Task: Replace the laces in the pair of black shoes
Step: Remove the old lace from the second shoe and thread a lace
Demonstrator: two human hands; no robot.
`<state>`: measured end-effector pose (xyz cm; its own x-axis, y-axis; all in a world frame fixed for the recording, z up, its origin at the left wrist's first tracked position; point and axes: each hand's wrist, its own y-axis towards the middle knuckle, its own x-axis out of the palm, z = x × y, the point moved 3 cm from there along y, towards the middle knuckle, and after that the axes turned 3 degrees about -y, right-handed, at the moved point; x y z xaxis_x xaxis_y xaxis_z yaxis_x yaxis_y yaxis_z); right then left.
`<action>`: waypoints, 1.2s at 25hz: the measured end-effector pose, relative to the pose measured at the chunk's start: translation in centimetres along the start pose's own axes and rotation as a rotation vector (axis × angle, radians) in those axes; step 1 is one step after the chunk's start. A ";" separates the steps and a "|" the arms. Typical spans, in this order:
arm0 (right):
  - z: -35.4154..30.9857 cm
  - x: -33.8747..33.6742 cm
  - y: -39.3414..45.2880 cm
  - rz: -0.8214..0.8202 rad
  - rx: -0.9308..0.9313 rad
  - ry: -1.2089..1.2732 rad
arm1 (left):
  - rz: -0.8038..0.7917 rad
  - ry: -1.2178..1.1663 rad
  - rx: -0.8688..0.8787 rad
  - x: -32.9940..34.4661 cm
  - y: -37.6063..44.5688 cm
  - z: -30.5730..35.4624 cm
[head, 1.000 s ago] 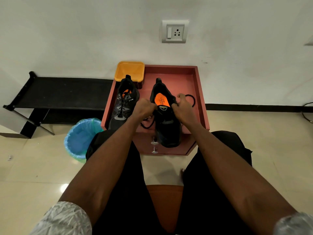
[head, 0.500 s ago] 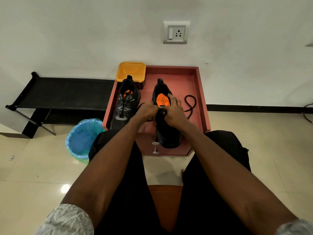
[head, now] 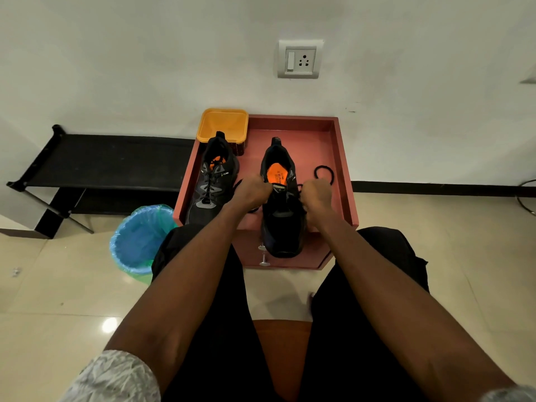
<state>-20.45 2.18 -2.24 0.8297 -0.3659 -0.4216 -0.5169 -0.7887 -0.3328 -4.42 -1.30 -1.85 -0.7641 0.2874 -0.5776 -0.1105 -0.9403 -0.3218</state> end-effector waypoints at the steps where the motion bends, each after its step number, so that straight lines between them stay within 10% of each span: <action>1: -0.5 0.1 -0.4 0.013 -0.180 -0.153 | -0.009 -0.015 -0.013 0.0 0.1 -0.1; 5: -1.7 1.7 -2.7 -0.069 -0.862 -0.507 | -0.037 -0.048 -0.020 -0.2 -0.1 0.2; 14: -0.4 2.4 -1.6 -0.230 -0.700 -0.745 | -0.069 -0.040 -0.062 -0.4 -0.4 0.5; 20: -1.2 1.6 -2.2 -0.152 -0.689 -0.450 | -0.089 0.050 -0.029 -0.6 -0.7 0.6; 26: -0.7 -2.3 1.1 0.224 0.000 0.096 | -0.106 0.013 -0.033 -1.1 -1.8 1.0; 30: -2.3 -1.3 -1.3 0.213 -0.528 -0.435 | -0.132 -0.044 -0.031 -0.8 -2.1 1.2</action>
<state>-20.43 2.53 0.65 0.5058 -0.3952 -0.7668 -0.3963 -0.8960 0.2004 -4.33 0.22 0.14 -0.7715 0.3994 -0.4953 -0.1931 -0.8887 -0.4159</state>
